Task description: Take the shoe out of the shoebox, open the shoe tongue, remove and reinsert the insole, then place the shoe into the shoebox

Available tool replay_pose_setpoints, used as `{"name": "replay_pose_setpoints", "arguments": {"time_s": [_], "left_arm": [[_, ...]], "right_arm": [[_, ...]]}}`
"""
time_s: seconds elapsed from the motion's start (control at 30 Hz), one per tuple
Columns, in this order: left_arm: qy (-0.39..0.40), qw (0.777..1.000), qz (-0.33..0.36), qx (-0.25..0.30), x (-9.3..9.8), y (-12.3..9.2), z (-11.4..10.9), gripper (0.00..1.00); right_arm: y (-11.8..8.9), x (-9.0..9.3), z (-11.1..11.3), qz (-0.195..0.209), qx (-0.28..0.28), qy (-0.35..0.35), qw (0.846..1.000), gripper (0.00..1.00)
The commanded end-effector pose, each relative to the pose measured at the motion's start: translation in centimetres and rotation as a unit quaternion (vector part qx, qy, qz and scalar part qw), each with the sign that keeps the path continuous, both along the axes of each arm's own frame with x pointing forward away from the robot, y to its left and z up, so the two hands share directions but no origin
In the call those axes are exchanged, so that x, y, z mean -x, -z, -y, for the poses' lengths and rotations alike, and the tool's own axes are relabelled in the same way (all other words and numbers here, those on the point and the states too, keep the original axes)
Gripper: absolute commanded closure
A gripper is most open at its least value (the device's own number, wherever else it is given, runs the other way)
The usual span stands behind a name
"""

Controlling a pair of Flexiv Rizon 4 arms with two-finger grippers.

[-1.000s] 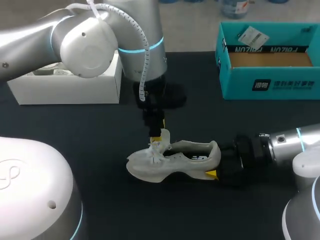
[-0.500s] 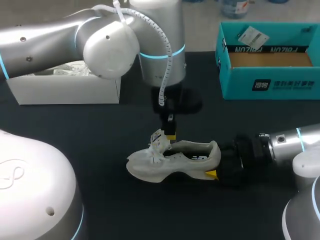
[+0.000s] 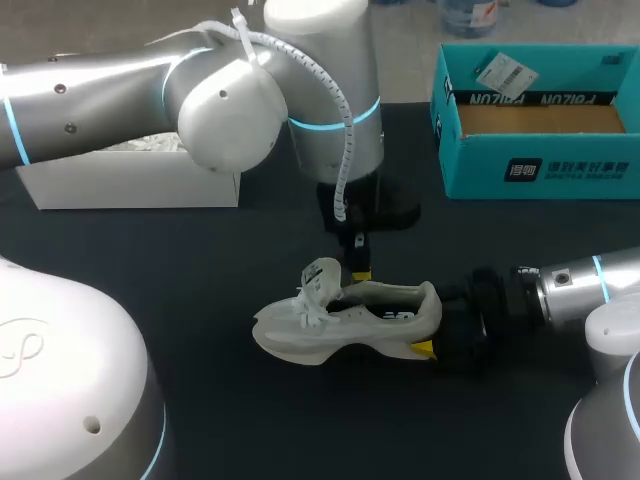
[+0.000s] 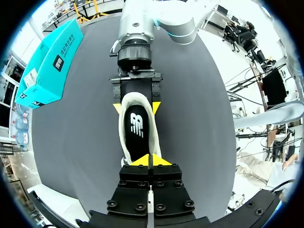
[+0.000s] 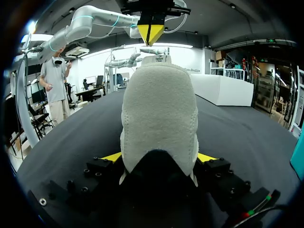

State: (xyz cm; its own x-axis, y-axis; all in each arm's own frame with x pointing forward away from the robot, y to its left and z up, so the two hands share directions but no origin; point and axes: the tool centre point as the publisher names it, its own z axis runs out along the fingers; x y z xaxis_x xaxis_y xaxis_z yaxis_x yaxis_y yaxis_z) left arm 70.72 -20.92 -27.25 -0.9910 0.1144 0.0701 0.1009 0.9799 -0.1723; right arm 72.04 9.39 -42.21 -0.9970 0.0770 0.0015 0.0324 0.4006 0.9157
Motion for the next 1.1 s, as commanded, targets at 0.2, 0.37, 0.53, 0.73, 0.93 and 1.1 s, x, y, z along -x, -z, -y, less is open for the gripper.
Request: {"name": "replay_pose_setpoints", "arguments": {"time_s": [0.2, 0.37, 0.53, 0.73, 0.93, 1.1], "left_arm": [[0.019, 1.0, -0.022, 0.011, -0.6, 4.7, 3.8, 1.0], [0.028, 0.999, -0.029, 0.008, -0.8, 6.6, 4.8, 1.0], [0.039, 0.999, -0.026, -0.006, -0.7, 8.2, 5.1, 1.0], [0.032, 0.999, -0.029, -0.006, -0.3, 8.9, 4.0, 1.0], [0.025, 0.999, -0.03, -0.014, 0.3, 9.8, 2.1, 1.0], [0.033, 0.999, -0.033, -0.014, 0.8, 11.1, 1.6, 1.0]], "right_arm": [[-0.1, 0.1, 0.0, 0.0, 0.001, 0.001, 1.0, 1.0], [-0.1, 0.1, 0.0, 0.0, 0.001, 0.001, 1.0, 1.0], [-0.1, 0.1, 0.0, 0.0, 0.001, 0.001, 1.0, 1.0], [-0.1, 0.1, 0.0, 0.0, 0.001, 0.001, 1.0, 1.0], [-0.1, 0.1, 0.0, 0.0, 0.001, 0.001, 1.0, 1.0], [-0.1, 0.1, 0.0, 0.0, 0.001, 0.001, 1.0, 1.0]]}}
